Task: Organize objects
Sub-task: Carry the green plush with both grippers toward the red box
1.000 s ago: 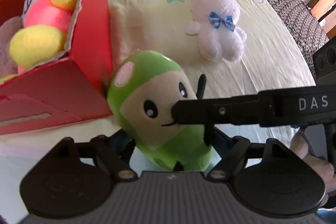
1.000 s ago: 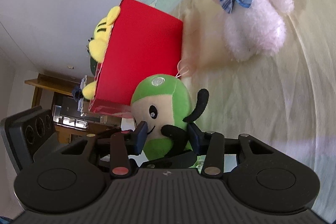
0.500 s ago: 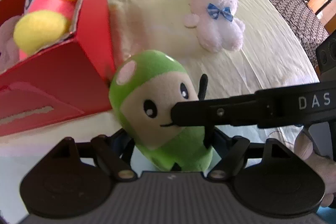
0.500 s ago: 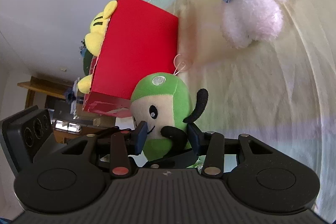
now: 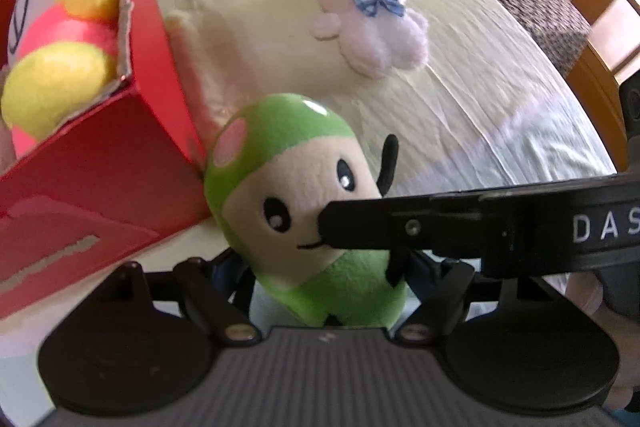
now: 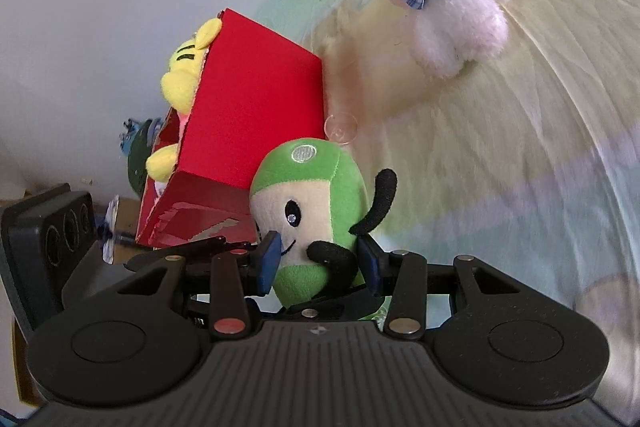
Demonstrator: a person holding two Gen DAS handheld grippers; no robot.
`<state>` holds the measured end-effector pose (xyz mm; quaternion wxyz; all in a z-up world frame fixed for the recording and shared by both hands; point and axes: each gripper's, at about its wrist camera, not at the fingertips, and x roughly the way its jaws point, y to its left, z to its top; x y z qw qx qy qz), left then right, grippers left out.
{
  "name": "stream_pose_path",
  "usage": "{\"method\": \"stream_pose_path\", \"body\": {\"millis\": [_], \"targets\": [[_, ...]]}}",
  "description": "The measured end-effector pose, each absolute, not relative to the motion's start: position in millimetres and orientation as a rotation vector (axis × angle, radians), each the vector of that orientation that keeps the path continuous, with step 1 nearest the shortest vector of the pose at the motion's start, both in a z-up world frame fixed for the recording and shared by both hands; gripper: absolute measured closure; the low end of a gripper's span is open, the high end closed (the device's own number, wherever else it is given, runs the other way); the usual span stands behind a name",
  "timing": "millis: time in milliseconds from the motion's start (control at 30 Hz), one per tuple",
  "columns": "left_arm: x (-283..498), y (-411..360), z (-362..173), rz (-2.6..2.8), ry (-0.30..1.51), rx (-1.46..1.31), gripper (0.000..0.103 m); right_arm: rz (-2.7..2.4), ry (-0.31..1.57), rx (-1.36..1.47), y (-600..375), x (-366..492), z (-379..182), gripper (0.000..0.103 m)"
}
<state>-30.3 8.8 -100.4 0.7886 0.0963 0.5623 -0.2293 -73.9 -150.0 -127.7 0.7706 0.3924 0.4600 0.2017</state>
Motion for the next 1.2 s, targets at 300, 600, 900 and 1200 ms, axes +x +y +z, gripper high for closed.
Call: {"method": "stream_pose_path", "body": {"millis": [300,600,900,1200], "targets": [[-47.4,28.1,-86.2,-0.632,1.158,0.275,0.024,0.345,0.918,0.881,-129.7,-109.0,-112.2,0.058],[-71.4,51.6,-64.2,-0.741,1.077,0.325,0.025,0.316,0.849,0.887,-106.2,-135.4,-89.9,0.058],[-78.5,94.8,-27.3,-0.747,0.957,0.252,0.025,0.393,0.789,0.808,-74.3,-126.6,-51.0,0.059],[-70.6,147.5,20.4,-0.684,0.813,0.143,0.025,0.527,0.686,0.741,-44.1,-96.7,-2.1,0.061]]}}
